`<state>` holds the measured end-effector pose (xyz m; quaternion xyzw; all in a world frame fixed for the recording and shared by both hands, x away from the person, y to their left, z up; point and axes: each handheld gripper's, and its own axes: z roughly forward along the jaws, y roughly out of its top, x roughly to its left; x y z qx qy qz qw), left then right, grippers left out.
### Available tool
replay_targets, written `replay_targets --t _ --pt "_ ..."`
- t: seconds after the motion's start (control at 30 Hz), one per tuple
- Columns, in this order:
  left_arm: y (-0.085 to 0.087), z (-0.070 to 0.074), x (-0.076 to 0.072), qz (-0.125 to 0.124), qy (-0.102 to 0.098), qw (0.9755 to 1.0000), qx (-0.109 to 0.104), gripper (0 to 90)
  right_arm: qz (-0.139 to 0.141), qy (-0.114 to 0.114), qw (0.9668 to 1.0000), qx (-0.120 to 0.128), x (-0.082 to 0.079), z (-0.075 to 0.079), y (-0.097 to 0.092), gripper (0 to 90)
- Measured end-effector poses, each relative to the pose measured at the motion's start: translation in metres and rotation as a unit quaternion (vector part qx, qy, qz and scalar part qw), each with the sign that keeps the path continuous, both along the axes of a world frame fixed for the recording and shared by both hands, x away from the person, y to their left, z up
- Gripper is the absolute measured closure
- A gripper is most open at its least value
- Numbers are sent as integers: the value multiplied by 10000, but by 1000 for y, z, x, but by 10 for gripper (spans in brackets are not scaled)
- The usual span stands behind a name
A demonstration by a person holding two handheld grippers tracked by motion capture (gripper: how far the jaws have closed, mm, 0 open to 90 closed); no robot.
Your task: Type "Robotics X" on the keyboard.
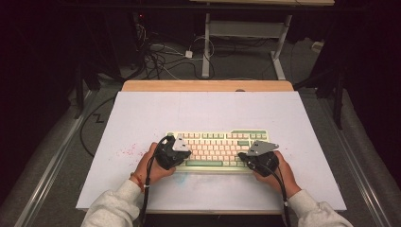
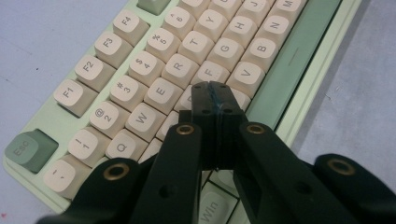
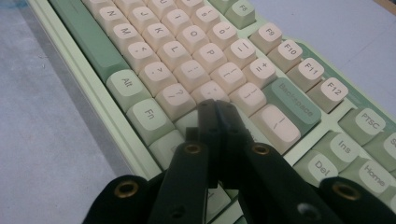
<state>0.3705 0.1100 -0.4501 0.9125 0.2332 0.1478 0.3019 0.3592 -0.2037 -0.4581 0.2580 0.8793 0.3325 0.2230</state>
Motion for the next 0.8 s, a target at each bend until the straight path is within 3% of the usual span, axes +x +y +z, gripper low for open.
replay_targets --t 0.2,0.23,0.4,0.67,0.8 --pt "0 -1 0 0 17 10000 12 875 1 2 10000 -4 0 0 0 900" --pt "0 -3 1 -22 93 9999 68 876 0 3 10000 -6 0 0 0 900" --pt "-1 -1 -2 -13 -33 10000 66 876 -14 -1 10000 -4 0 0 0 900" --pt "4 10 -7 51 -286 9995 -159 869 6 -27 10000 -48 0 2 0 900" --pt "6 12 -10 52 -375 9991 -176 859 11 -76 10000 17 -3 7 -1 900"
